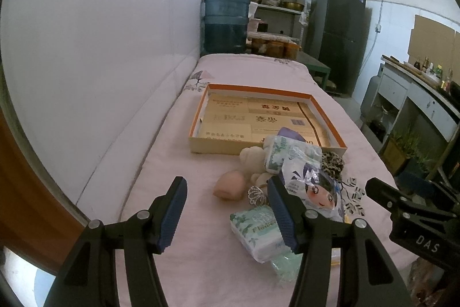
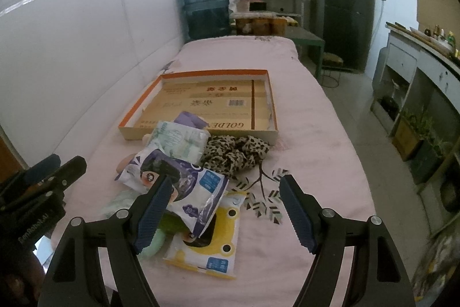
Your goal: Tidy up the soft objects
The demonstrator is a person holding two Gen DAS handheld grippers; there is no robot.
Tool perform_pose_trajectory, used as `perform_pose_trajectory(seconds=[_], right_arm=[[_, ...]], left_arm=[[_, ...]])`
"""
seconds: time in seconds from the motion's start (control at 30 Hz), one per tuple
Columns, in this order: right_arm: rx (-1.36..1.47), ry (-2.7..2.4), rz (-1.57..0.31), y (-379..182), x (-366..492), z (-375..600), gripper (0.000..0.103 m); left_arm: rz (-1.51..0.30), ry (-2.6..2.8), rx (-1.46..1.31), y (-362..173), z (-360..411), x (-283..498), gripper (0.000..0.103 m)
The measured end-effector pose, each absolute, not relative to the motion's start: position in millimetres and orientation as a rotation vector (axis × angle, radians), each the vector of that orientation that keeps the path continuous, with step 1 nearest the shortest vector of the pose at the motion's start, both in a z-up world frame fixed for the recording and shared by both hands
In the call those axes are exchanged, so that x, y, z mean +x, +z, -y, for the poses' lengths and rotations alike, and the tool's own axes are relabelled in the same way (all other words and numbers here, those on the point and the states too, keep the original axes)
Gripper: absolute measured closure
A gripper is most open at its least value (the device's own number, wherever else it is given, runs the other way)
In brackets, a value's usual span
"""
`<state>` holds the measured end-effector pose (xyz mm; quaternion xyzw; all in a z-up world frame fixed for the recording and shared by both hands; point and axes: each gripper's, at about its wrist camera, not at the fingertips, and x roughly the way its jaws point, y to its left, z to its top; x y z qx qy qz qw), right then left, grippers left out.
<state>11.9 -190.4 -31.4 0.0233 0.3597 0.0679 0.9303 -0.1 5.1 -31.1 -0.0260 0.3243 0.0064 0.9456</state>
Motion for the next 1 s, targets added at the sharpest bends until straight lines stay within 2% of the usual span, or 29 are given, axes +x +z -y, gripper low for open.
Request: perform_pose_trajectory(seconds=[1.0], right_arm=[[0.061,0.234,-0.804,-66,15,199,0.024]], left_arm=[[-0.795,-0.135,-0.122,-87,15,5,0.046]])
